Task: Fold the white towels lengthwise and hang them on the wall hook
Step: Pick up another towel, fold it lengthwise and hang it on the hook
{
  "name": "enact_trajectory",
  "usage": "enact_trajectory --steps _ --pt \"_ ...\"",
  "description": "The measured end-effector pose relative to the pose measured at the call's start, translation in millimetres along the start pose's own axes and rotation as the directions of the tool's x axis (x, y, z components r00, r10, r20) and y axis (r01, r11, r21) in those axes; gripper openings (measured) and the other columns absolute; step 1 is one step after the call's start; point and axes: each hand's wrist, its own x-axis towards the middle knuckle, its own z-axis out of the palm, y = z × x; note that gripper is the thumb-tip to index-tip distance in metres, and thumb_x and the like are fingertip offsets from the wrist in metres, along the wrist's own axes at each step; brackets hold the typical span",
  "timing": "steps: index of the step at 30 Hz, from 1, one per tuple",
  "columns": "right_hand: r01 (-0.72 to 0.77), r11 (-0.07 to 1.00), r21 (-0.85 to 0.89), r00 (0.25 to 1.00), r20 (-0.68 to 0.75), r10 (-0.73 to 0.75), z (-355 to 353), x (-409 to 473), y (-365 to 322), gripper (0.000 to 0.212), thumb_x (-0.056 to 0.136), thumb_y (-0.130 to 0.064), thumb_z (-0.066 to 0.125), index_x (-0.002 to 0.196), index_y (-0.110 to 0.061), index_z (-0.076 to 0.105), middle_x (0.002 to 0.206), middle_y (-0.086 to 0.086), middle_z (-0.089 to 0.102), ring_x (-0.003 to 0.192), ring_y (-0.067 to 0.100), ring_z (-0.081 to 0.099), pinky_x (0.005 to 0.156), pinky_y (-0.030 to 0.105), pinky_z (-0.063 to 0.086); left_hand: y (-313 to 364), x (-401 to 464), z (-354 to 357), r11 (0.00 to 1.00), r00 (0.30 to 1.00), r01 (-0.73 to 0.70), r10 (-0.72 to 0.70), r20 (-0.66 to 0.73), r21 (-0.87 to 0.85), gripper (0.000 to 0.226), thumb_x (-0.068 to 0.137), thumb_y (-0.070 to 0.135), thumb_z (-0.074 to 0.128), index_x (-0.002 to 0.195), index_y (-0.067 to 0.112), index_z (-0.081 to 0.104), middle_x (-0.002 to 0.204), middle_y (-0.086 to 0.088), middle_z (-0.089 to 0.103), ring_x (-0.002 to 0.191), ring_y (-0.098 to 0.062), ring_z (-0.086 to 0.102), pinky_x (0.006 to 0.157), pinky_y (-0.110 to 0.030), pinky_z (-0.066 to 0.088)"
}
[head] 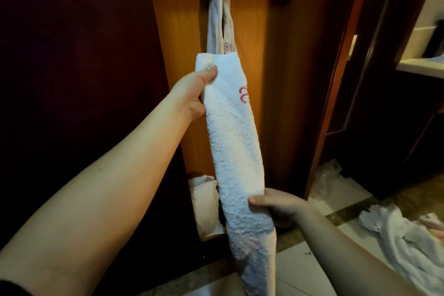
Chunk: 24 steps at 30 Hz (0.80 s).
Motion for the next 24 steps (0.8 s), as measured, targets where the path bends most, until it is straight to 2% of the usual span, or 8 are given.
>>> enact_trajectory --steps 4,8,12,14,16,19,21,24 --pt "-0.080 0.995 -0.059 0.993 0.083 0.085 -2.8 -8.0 -2.6 0.085 0.042 -0.037 0.100 0.113 -0.007 0.064 0.104 0.007 0.076 0.096 0.018 0.072 0.086 0.031 0.056 3.9 16.9 0.0 0.998 0.997 0.042 -0.039 -0.071 0.042 0.015 0.095 0.015 0.065 0.104 0.003 0.062 0.092 -0.018 0.076 0.085 -0.033 0.075 0.074 -0.050 0.059" --pt "-0.065 0.996 -0.068 0.989 0.126 0.073 -5.5 -19.9 -10.8 0.067 0.048 -0.039 0.098 0.105 -0.011 0.077 0.105 0.005 0.076 0.099 0.017 0.072 0.087 0.030 0.055 -7.2 39.8 -8.4 0.990 0.982 0.070 -0.047 -0.185 0.125 0.016 0.096 0.014 0.066 0.100 0.002 0.057 0.099 -0.016 0.071 0.094 -0.032 0.071 0.087 -0.050 0.056" --pt "0.050 0.986 0.160 0.997 0.046 -0.058 -8.6 -24.4 -16.6 0.071 0.050 -0.026 0.099 0.112 -0.003 0.074 0.120 0.023 0.068 0.110 0.035 0.066 0.107 0.050 0.044 -35.9 69.7 -31.4 0.974 0.959 0.131 -0.077 -0.272 0.185 0.038 0.099 0.024 0.062 0.129 0.002 0.054 0.112 -0.014 0.070 0.096 -0.028 0.068 0.084 -0.042 0.055" --pt "0.156 0.949 0.274 0.988 -0.045 -0.149 -5.2 -26.5 -30.8 0.071 0.041 -0.023 0.101 0.103 0.001 0.077 0.107 0.022 0.072 0.096 0.032 0.072 0.092 0.045 0.056 -55.4 78.6 -43.1 0.958 0.964 0.181 -0.129 -0.231 0.222 0.041 0.103 0.040 0.051 0.127 0.006 0.056 0.096 -0.010 0.073 0.085 -0.023 0.071 0.077 -0.038 0.057" --pt "0.239 0.913 0.332 0.970 -0.116 -0.211 1.6 -28.9 -53.9 0.059 0.044 -0.019 0.099 0.095 0.000 0.079 0.097 0.020 0.075 0.086 0.028 0.075 0.075 0.038 0.061 -77.8 84.9 -53.7 0.916 0.964 0.259 -0.225 -0.140 0.306 0.063 0.102 0.060 0.036 0.136 0.009 0.052 0.109 -0.012 0.072 0.101 -0.023 0.069 0.093 -0.038 0.054" --pt "0.355 0.864 0.356 0.922 -0.289 -0.260 5.2 -25.9 -90.3 0.036 0.075 -0.019 0.072 0.105 0.000 0.075 0.107 0.020 0.073 0.096 0.028 0.073 0.082 0.038 0.060 -115.7 83.0 -59.8 0.847 0.949 0.315 -0.285 -0.134 0.429 0.084 0.093 0.071 0.044 0.153 0.013 0.034 0.152 -0.017 0.043 0.140 -0.039 0.041 0.115 -0.051 0.031" --pt "0.394 0.865 0.312 0.879 -0.401 -0.257 3.1 -17.1 -106.4 0.046 0.081 -0.015 0.063 0.124 0.001 0.063 0.118 0.020 0.070 0.109 0.029 0.069 0.094 0.040 0.056 -136.2 65.5 -54.2 0.878 0.976 0.219 -0.188 -0.114 0.426 0.076 0.092 0.069 0.047 0.140 0.011 0.052 0.149 -0.020 0.047 0.133 -0.043 0.049 0.116 -0.051 0.031" --pt "0.440 0.878 0.189 0.802 -0.523 -0.289 0.2 -3.5 -120.8 0.041 0.093 -0.006 0.059 0.133 0.003 0.054 0.121 0.018 0.069 0.112 0.029 0.067 0.101 0.042 0.051 -156.7 11.3 -42.4 0.909 0.999 -0.033 0.035 0.002 0.415 0.049 0.096 0.064 0.044 0.112 0.022 0.065 0.123 -0.005 0.069 0.109 -0.019 0.065 0.108 -0.045 0.044"
